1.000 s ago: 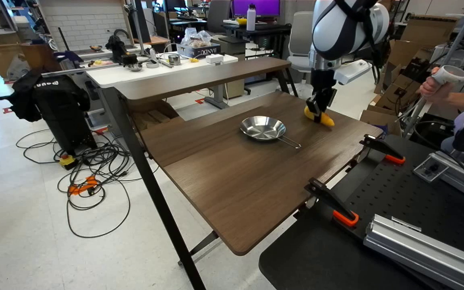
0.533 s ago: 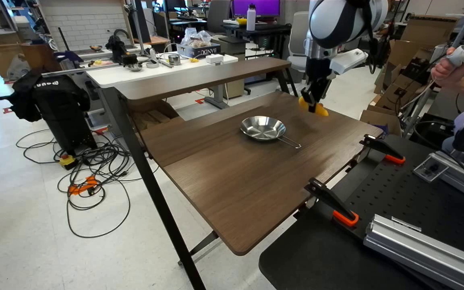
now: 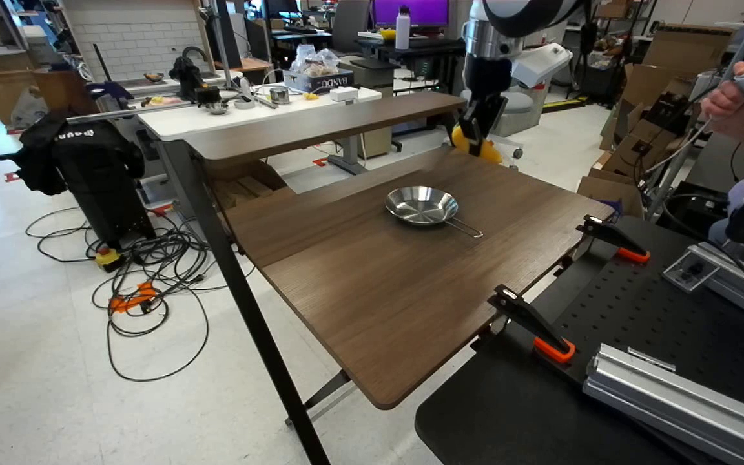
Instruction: Put the carrot plush toy on the pan
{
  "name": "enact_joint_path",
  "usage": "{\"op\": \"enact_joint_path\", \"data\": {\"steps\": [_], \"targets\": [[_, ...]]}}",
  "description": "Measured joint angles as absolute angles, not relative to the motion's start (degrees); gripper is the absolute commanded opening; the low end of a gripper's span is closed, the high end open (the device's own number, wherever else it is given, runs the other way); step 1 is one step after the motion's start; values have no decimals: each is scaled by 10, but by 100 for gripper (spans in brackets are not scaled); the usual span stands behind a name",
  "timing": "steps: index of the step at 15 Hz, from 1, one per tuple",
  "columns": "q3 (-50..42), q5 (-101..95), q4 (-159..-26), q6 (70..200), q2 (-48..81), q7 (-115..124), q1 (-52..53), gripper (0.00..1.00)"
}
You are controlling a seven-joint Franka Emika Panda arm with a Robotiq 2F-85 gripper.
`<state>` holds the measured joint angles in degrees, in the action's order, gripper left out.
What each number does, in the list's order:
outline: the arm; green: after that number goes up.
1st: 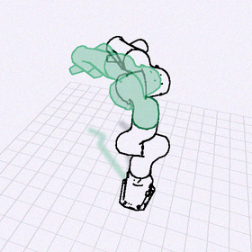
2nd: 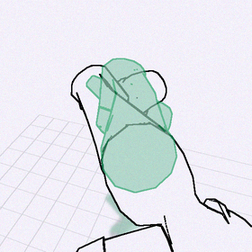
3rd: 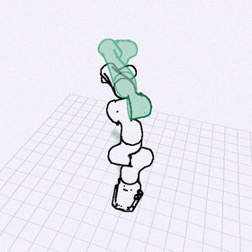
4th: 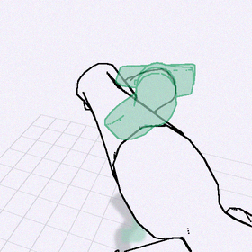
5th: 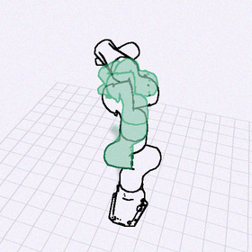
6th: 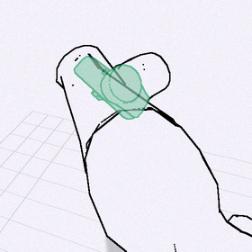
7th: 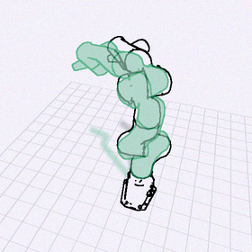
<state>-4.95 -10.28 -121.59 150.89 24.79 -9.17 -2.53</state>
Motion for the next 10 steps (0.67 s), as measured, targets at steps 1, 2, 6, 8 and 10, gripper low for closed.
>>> {"op": "enact_joint_path", "data": {"steps": [1,2,6,8,10], "targets": [[-46,-104,-1220,1509,241,-89,-18,2],[-43,-107,-1224,1509,236,-86,-10,2],[-33,-119,-1238,1509,224,-74,17,2],[-30,-125,-1242,1509,224,-67,29,2],[-28,-131,-1245,1509,224,-60,39,2]]}}
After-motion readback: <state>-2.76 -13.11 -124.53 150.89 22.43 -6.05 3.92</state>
